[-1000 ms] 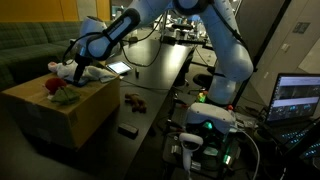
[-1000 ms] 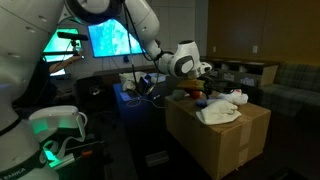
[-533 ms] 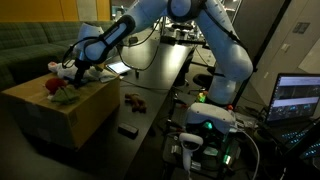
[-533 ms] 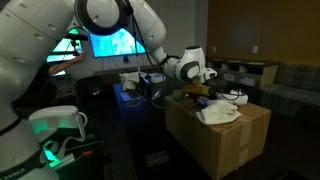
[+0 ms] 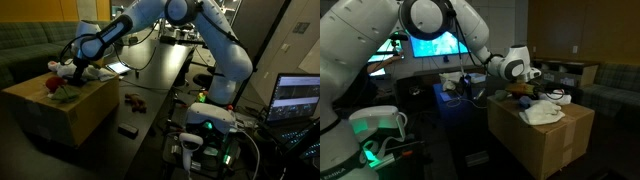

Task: Put the objects on the table on to the box and the objects on the box on to the table

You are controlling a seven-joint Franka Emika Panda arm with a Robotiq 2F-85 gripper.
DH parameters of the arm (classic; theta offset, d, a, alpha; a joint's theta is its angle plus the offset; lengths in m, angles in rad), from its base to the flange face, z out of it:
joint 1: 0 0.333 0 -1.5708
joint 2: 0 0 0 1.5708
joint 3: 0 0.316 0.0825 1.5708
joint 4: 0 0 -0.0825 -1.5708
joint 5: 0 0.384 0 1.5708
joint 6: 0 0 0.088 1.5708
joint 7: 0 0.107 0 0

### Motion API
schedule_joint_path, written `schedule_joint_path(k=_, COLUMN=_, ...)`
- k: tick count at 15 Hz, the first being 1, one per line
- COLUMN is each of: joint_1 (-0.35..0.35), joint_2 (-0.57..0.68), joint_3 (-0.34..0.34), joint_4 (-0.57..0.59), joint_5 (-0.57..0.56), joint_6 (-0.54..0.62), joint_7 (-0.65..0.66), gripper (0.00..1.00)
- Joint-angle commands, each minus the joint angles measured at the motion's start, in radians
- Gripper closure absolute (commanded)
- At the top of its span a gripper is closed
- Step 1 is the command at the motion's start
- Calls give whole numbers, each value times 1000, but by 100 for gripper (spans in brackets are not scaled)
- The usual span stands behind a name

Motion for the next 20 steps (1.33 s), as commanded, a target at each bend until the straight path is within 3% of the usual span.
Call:
schedule_joint_path(k=1, joint_1=-3, joint_2=21, joint_3=2, joint_4=45, joint_5=-3, joint_6=-31, joint_7=-25, gripper=64)
schedule_joint_path(k=6, joint_1=-1, joint_2=-18, joint_3=-3, joint_4=8, joint_5=-5, joint_6=-40, joint_7=-25, gripper=97)
schedule_joint_path(k=14, joint_1=-6, joint_2=-157, joint_3=3, joint_4=-115, joint_5=9, joint_6=-126, joint_7=-12, gripper=94)
schedule_joint_path(k=20, joint_1=-40, joint_2=-387, joint_3=19, joint_4=-347, joint_5=60, joint_6=-181, joint_7=-35, gripper=94)
